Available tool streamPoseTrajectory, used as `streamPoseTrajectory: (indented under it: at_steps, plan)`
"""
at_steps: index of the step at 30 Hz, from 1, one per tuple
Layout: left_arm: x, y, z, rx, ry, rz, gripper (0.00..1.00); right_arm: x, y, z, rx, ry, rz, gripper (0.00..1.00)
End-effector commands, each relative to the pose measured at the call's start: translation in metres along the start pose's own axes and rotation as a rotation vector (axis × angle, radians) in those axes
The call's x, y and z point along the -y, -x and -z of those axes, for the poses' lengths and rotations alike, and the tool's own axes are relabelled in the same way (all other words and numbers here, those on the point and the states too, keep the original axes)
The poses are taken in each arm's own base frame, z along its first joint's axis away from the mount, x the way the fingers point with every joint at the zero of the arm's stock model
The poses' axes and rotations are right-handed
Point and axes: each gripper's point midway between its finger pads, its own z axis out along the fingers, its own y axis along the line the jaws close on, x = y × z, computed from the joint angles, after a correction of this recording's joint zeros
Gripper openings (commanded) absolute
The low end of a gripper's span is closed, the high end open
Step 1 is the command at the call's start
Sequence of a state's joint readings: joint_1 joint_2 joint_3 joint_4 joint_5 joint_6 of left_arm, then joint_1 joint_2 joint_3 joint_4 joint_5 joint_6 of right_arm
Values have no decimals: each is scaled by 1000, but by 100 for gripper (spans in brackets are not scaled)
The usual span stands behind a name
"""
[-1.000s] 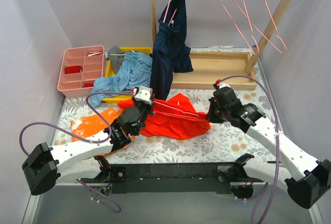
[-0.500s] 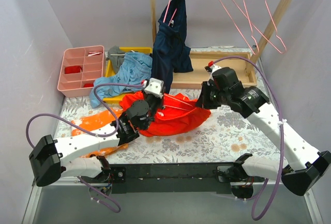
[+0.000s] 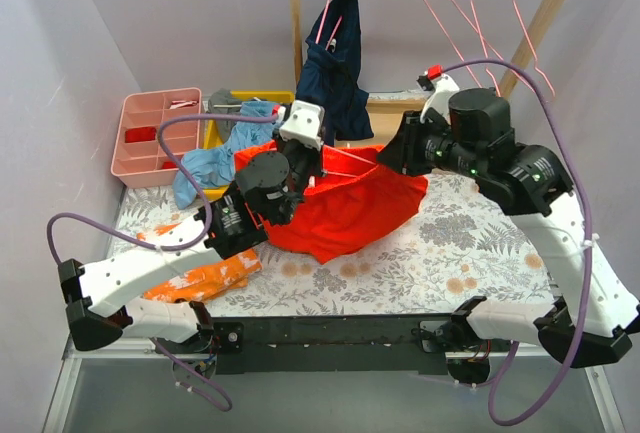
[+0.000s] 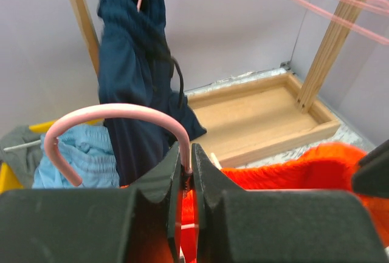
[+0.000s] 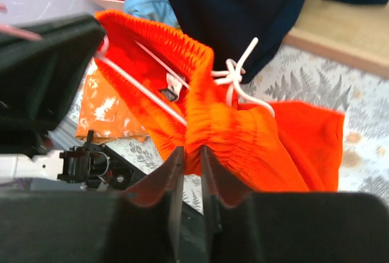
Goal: Place the shorts on the hanger
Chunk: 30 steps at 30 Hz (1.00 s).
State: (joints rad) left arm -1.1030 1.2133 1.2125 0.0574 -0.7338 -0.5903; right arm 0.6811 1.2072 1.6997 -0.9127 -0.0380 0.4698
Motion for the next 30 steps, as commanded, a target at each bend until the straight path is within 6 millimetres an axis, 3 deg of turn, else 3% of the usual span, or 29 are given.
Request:
streamPoseTrajectory:
  at_steps: [1,2,4,5,6,7,8,11,21,30]
  plan:
    - [-2,35,14,-59,-39,-83,0,-30,32,48,150,139,144,32]
    - [-3,62,17,-30,-42,-59,0,-33,36,61,189,155,184,37]
    - [5,54,18,-94,-62,-128,0,-39,40,84,255,195,236,43]
    - [6,56,20,-99,-67,-136,0,-37,33,84,249,204,261,50]
    - [9,46,22,-130,-78,-164,0,-36,29,88,260,212,297,54]
    - [11,42,24,-139,-94,-167,0,-38,28,103,311,233,326,58]
    - [14,28,26,-163,-109,-179,0,-28,14,91,278,216,332,63]
    - [20,12,31,-193,-144,-171,0,-21,-8,85,248,238,397,66]
    - [28,-10,33,-196,-219,-162,0,20,-101,37,-12,242,446,68]
    - [15,-18,17,-211,-241,-95,0,19,-132,7,-66,289,499,72]
